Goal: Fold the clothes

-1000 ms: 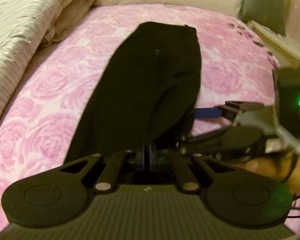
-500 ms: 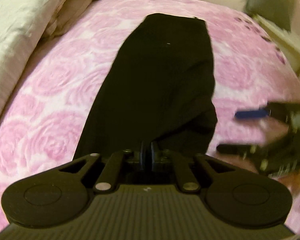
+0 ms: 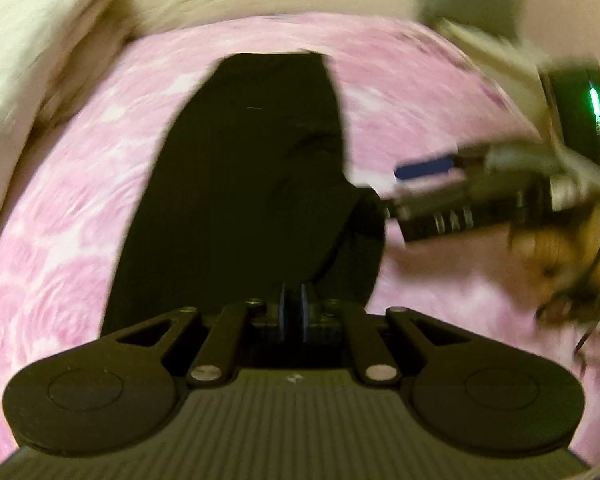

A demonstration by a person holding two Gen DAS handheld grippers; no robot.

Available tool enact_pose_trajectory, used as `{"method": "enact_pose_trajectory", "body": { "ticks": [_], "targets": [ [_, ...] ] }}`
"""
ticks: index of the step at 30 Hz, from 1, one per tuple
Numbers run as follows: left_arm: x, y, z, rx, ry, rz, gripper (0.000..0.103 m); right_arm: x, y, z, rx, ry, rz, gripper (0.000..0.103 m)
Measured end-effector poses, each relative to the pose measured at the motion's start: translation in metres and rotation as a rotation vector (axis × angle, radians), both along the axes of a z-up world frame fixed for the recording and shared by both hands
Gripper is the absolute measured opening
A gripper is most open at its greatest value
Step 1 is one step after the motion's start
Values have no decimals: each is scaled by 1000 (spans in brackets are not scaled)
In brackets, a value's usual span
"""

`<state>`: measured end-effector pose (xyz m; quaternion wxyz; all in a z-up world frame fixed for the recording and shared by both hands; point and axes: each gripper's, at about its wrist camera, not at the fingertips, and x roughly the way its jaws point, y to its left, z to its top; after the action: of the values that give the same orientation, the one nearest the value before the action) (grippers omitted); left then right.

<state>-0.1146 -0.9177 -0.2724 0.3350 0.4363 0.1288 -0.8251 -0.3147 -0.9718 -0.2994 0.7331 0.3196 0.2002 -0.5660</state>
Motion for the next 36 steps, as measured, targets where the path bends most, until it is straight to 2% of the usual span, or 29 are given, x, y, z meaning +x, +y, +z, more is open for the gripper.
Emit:
{"method": "enact_pose_trajectory", "body": {
  "ticks": [1, 4, 9, 12, 14, 16, 17, 23, 25, 29, 32, 35, 36],
  "targets": [
    [-8, 9, -4, -12, -27, -40, 6, -6, 7, 1, 14, -8, -24, 70],
    [-24, 28, -15, -29, -87, -125, 7, -10, 18, -3, 68, -44, -73, 68],
    [-21, 27, -16, -18, -83, -100, 7, 20, 18, -17, 28, 13, 43, 68],
    [-17, 23, -14, -12, -76, -77, 7, 18, 10, -22, 16, 11, 86, 67],
    [-15, 22, -12, -9, -70, -61, 7, 15, 4, -24, 12, 2, 112, 56],
    [-15, 23, -10, -3, -66, -59, 7, 9, 3, -23, 12, -8, 131, 19],
    [-15, 24, -10, 0, -65, -60, 7, 2, 10, -18, 18, -15, 132, 13],
    [-18, 34, -13, 20, -78, -101, 7, -32, 50, 8, 72, -69, 75, 6],
    [-19, 36, -13, 22, -73, -98, 7, -38, 56, 10, 100, -87, 52, 0],
    [-21, 36, -12, 21, -50, -72, 8, -52, 61, 9, 175, -124, 17, 0],
    [-23, 33, -16, 28, -44, -56, 12, -59, 58, 14, 158, -164, 11, 1],
    [-27, 29, -24, 45, -58, -54, 12, -63, 37, 12, 168, -250, -17, 17],
    [-28, 28, -27, 51, -62, -54, 12, -65, 28, 8, 179, -286, -30, 29]
  ]
}}
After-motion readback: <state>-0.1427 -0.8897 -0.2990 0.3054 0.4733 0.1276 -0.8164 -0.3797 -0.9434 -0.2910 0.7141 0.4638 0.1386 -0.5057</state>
